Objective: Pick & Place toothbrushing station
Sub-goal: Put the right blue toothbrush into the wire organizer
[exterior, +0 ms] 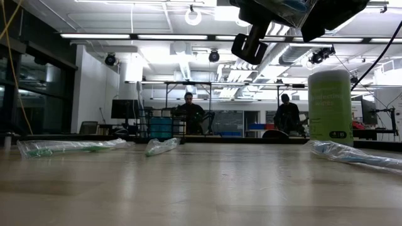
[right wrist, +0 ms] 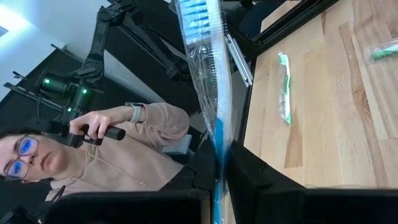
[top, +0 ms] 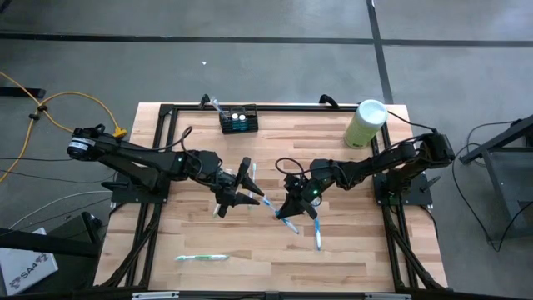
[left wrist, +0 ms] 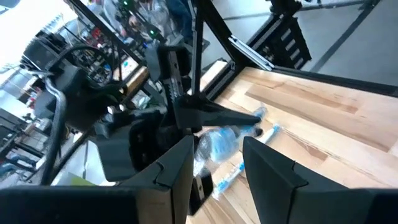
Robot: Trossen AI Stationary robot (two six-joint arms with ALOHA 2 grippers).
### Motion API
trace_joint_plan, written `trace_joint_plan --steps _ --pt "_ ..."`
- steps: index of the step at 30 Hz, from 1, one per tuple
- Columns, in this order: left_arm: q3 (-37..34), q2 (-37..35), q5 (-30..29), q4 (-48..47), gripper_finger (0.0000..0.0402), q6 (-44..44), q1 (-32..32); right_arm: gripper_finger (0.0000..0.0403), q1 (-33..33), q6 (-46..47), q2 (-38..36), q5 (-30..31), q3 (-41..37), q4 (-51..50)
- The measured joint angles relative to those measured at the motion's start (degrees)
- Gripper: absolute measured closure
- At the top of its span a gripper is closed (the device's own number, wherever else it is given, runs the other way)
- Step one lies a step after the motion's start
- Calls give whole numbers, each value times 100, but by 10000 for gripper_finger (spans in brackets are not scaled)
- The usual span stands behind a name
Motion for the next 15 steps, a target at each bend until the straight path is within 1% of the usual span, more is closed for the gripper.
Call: trace_joint_plan --steps 15 --pt "0 65 11 99 269 -6 77 388 0 -2 0 2 -1 81"
